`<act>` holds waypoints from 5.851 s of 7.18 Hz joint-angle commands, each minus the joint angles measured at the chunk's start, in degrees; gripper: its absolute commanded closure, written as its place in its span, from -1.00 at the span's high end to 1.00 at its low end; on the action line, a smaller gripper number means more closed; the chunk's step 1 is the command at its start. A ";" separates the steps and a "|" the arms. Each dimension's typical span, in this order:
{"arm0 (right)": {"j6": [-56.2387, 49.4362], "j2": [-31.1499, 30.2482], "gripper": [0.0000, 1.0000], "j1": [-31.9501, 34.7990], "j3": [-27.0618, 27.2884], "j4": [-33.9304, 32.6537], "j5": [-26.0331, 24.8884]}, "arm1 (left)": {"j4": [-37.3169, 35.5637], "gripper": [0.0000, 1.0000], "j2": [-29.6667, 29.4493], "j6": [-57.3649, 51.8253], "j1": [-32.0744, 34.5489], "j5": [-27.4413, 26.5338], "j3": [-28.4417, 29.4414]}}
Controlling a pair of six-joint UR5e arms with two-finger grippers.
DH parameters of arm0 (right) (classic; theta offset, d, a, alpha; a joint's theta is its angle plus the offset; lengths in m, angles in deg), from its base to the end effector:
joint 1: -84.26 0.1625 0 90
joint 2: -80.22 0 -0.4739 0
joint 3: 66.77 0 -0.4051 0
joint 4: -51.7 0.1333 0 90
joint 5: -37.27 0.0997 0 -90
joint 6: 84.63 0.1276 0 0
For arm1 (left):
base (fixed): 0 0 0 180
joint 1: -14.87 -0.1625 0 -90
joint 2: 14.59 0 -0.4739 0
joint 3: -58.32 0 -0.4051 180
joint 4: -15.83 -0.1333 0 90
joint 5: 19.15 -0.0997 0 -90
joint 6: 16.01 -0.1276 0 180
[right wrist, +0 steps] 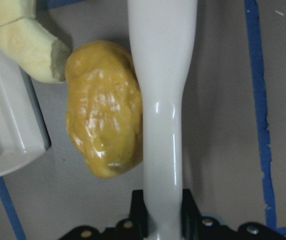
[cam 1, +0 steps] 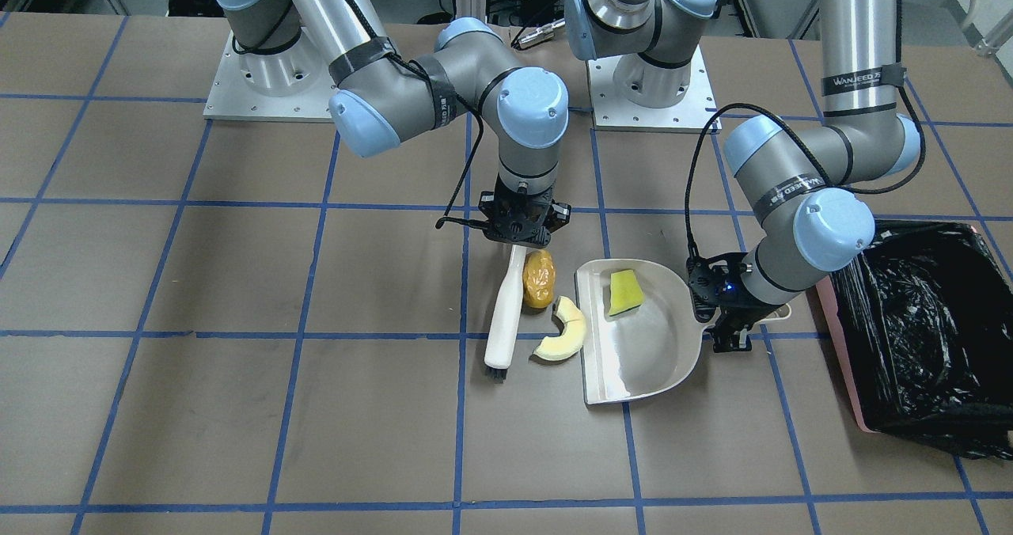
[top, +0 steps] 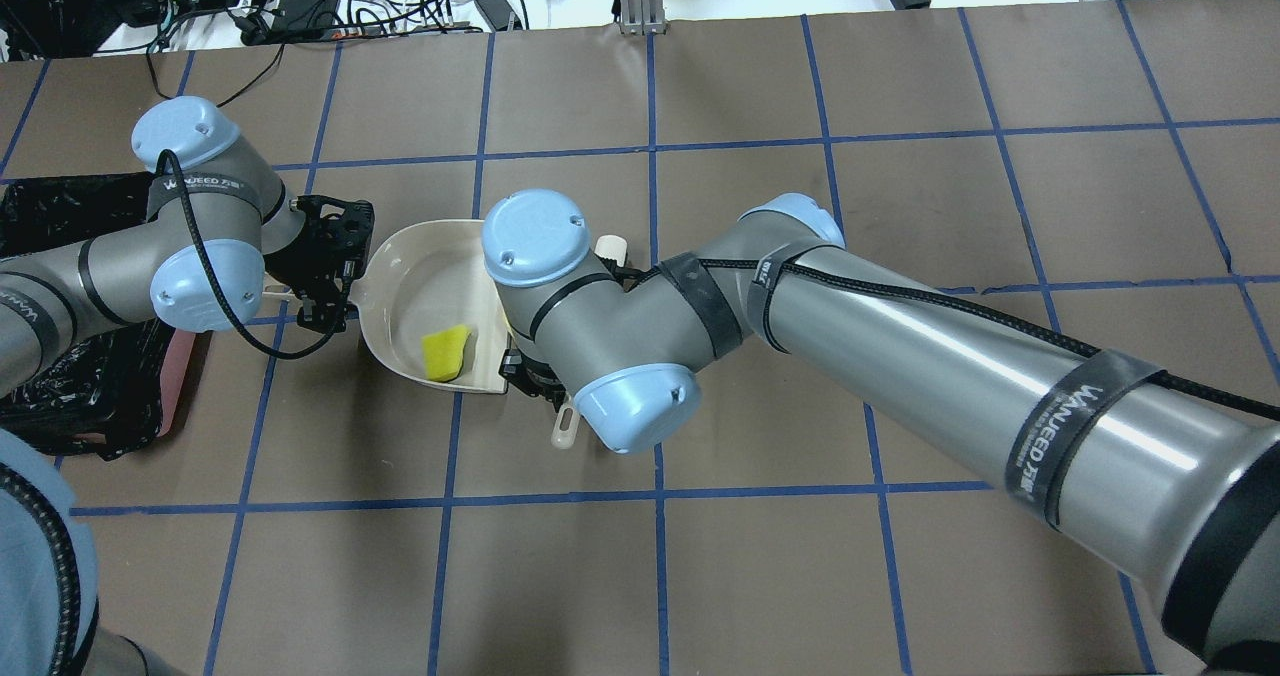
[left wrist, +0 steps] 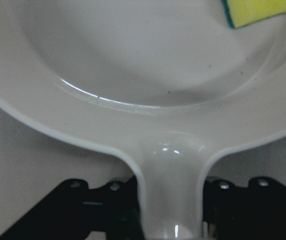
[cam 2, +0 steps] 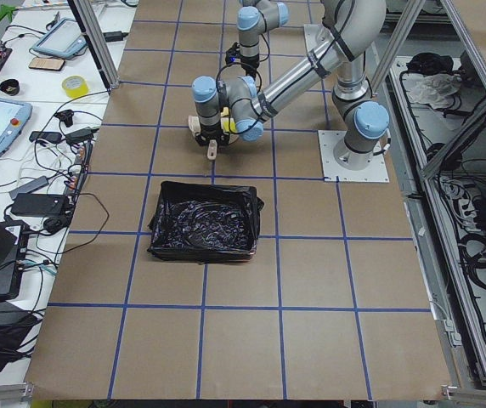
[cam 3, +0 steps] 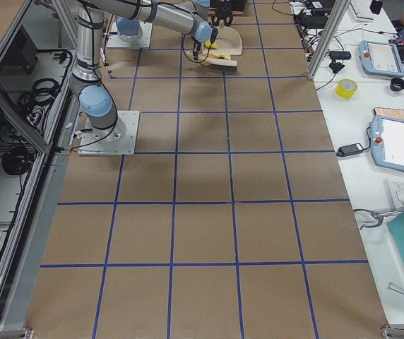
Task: Sweep and dump trash into bin
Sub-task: 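Move the brush behind the yellow potato and sweep it toward the dustpan, then push the potato into the dustpan held by the left gripper, then carry the dustpan to the bin with the left gripper while the right returns the brush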
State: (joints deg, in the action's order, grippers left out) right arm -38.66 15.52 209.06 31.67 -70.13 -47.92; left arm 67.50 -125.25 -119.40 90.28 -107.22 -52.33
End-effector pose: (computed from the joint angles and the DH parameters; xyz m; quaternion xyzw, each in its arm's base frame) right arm 0.4805 -0.4391 0.2355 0.0979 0.9942 0.0399 0.0212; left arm 0.0090 -0.5809 0.2060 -0.6990 -0.7144 0.0010 0.0310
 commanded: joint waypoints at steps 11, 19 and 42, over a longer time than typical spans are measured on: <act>10.29 9.34 -1.00 5.29 -23.22 17.46 4.95 | -0.09 -1.00 0.18 0.03 0.00 0.17 0.09; 0.36 1.94 -1.00 4.58 -8.02 21.84 5.20 | 0.09 -1.00 -0.78 2.58 0.09 -0.09 0.00; -37.83 -8.78 -1.00 -35.63 -10.65 36.93 -2.52 | 5.97 -1.00 0.88 1.26 -8.26 15.37 0.18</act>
State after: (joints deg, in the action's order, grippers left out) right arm -70.12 7.11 180.11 20.29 -33.22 -49.33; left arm 72.12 -124.82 -118.10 83.23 -93.42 -52.19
